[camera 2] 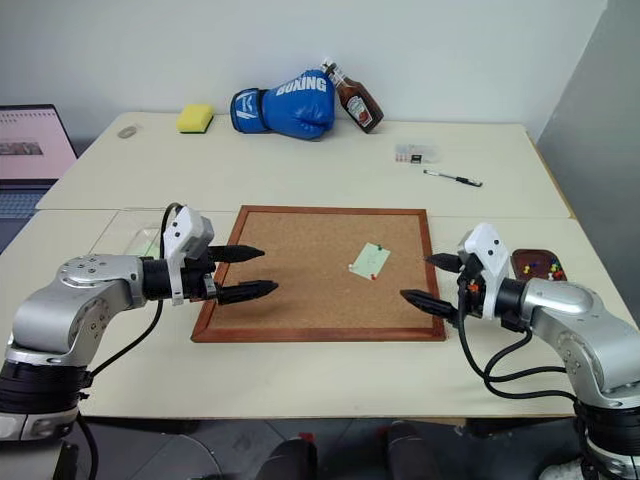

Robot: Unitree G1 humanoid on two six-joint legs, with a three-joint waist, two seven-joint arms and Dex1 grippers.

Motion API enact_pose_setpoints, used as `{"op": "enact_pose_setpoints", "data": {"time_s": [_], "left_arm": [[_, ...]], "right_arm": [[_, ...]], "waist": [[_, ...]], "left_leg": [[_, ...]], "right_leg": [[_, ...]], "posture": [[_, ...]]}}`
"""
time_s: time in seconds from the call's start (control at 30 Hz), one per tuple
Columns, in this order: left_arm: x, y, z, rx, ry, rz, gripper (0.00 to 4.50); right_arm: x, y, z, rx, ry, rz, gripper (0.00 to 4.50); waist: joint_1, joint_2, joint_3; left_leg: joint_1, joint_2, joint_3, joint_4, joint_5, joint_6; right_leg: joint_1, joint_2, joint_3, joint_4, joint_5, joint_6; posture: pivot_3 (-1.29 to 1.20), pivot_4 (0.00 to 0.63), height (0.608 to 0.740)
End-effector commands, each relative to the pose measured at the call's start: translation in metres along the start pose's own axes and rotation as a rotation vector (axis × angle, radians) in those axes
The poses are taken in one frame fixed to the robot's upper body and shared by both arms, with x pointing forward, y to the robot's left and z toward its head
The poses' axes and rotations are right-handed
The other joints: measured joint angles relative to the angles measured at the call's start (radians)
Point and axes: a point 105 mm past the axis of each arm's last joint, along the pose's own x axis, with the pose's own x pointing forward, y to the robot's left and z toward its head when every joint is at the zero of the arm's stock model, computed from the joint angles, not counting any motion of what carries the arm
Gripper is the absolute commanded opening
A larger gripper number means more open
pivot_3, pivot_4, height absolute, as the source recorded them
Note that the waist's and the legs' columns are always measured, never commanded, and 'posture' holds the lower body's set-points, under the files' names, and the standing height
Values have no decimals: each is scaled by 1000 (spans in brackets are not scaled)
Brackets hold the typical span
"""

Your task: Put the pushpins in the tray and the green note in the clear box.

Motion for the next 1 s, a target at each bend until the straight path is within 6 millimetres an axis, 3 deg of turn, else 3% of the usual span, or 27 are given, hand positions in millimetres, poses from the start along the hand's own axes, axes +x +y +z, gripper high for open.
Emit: {"op": "enact_pose_setpoints", "data": {"time_s": [0.03,0.83,1.0], "left_arm": [[-9,5,10,72,-7,34,4354],[-6,7,17,21,-62,4,4354],[1,1,16,18,-97,-31,3478]], "right_arm": [[-3,0,7,-32,-25,-7,4470],[-5,-12,8,-69,-27,-68,4470],[6,-21,9,-105,-36,-120,4500]], "waist": [[0,0,0],[11,0,0],[10,0,0]], "left_leg": [[0,0,0,0,0,0],[0,0,0,0,0,0],[0,0,0,1,0,0]], "right_leg": [[0,0,0,0,0,0],[0,0,0,0,0,0],[0,0,0,1,0,0]], "posture": [[0,150,740],[0,150,740],[0,150,740]]}}
